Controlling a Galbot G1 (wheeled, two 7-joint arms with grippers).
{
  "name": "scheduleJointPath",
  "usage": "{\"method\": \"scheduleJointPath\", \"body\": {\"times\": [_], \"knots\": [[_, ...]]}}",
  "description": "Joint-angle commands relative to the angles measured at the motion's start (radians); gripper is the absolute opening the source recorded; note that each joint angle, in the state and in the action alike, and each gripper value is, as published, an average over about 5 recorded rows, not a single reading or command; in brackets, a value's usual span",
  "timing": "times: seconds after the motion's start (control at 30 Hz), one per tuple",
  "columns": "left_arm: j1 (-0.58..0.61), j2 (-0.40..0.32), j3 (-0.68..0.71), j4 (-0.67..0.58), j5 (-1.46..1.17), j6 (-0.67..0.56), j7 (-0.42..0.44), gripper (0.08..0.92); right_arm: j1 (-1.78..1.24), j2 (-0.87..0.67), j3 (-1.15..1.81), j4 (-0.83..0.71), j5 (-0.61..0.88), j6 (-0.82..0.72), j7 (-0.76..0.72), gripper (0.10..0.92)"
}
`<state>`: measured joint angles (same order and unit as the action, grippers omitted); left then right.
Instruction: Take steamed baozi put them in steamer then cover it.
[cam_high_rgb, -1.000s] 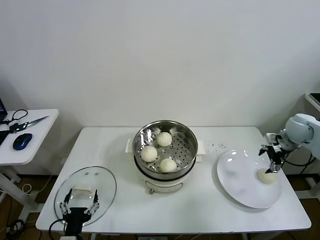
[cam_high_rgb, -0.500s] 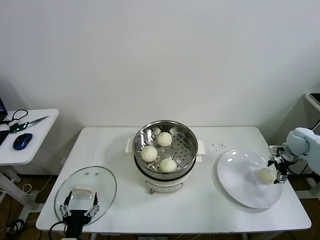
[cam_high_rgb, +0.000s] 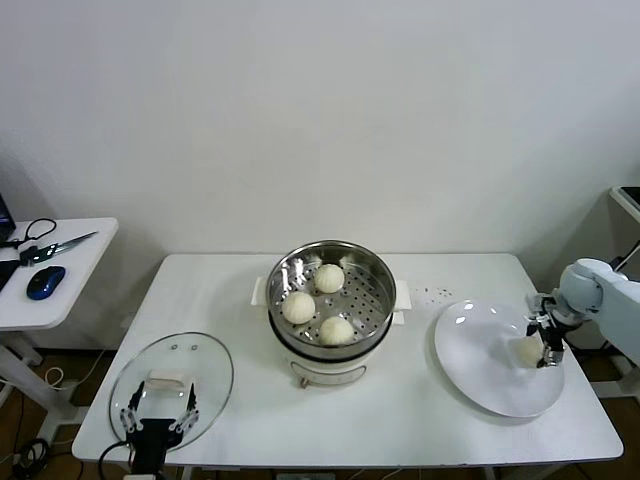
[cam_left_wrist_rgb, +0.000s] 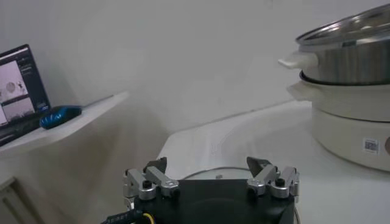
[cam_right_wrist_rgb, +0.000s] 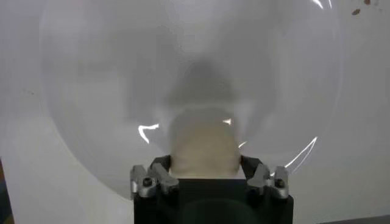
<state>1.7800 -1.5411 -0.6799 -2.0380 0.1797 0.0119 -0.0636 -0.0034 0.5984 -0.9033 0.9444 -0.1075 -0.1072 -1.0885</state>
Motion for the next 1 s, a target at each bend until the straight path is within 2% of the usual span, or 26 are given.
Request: {"method": "scheduleJointPath", "body": {"times": [0.03, 0.2, 0.4, 0.6, 0.87, 1.0], "knots": [[0.003, 0.001, 0.001, -0.002, -0.001, -0.002, 0.000, 0.823, -0.003, -0.012, 0.002, 0.004, 0.011, 0.004, -0.004, 0.702], [0.005, 0.005, 0.002, -0.004, -0.005, -0.004, 0.001, 0.823, 0.093, -0.039, -0.065, 0.046, 0.107, -0.011, -0.005, 0.679], [-0.001, 0.012, 0.015, -0.004, -0.008, -0.003, 0.004, 0.823, 0.424, -0.007, -0.310, 0.095, 0.340, -0.049, -0.002, 0.670], [-0.010, 0.027, 0.045, -0.002, -0.007, -0.004, 0.010, 0.823, 0.805, 0.130, -0.638, 0.178, 0.636, -0.117, 0.012, 0.670], [-0.038, 0.024, 0.111, 0.005, 0.017, -0.006, 0.012, 0.823, 1.042, 0.376, -0.855, 0.228, 0.944, -0.178, 0.046, 0.670], [-0.047, 0.022, 0.129, 0.011, 0.018, -0.008, 0.012, 0.823, 1.075, 0.476, -0.907, 0.250, 1.033, -0.198, 0.065, 0.674]]}}
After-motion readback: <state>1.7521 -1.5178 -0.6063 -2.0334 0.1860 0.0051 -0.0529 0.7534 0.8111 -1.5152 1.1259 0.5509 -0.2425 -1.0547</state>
